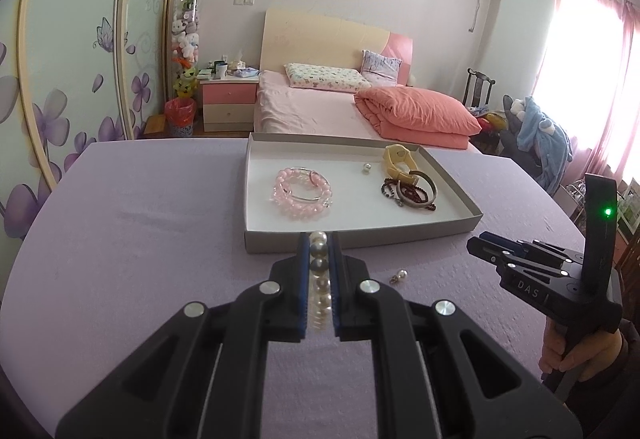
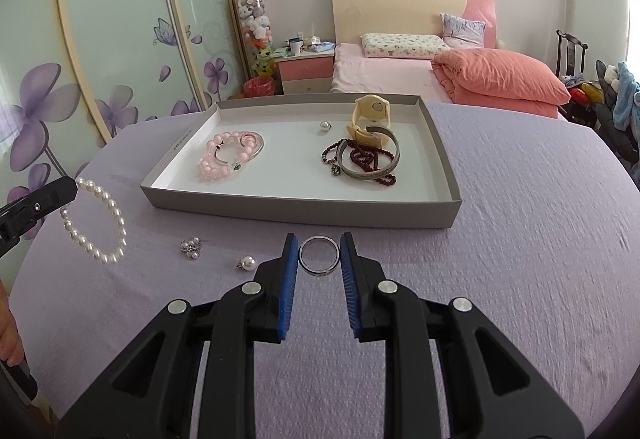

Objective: Organize jewelry
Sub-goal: 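Carry the silver ring and pearl bracelet into the tray and open the right tool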

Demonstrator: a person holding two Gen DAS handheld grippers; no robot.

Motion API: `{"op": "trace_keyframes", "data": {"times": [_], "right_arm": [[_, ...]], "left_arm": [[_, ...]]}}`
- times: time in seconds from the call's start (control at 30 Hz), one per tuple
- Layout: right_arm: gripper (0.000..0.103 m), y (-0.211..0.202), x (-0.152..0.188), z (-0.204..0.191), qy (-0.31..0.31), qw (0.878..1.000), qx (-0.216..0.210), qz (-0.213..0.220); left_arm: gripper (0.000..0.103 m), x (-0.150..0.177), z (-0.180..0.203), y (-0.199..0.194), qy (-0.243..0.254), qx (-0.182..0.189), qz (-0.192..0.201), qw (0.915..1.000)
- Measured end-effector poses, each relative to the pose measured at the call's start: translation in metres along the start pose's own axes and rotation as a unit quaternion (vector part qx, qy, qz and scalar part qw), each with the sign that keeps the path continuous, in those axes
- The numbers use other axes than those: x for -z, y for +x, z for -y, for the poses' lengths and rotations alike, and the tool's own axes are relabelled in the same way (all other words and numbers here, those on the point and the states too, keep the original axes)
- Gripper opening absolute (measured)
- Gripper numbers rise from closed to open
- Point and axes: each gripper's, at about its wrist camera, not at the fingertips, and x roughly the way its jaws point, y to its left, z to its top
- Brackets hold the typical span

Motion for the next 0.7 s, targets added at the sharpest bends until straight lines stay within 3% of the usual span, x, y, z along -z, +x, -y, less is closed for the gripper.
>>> {"op": "trace_keyframes", "data": {"times": [0.43, 0.7], "right_arm": [[0.022, 0.007, -0.017, 0.007, 0.004, 1.0, 0.003, 0.011], [0.022, 0.015, -0.047, 0.011, 0.006, 0.999, 0.013, 0.042]], "left_arm": [[0.009, -0.015, 0.002, 0.014, -0.011, 0.011, 0.006, 0.9999], [0.009, -0.041, 0.002, 0.034, -0.01, 0.011, 0.015, 0.9998]]}}
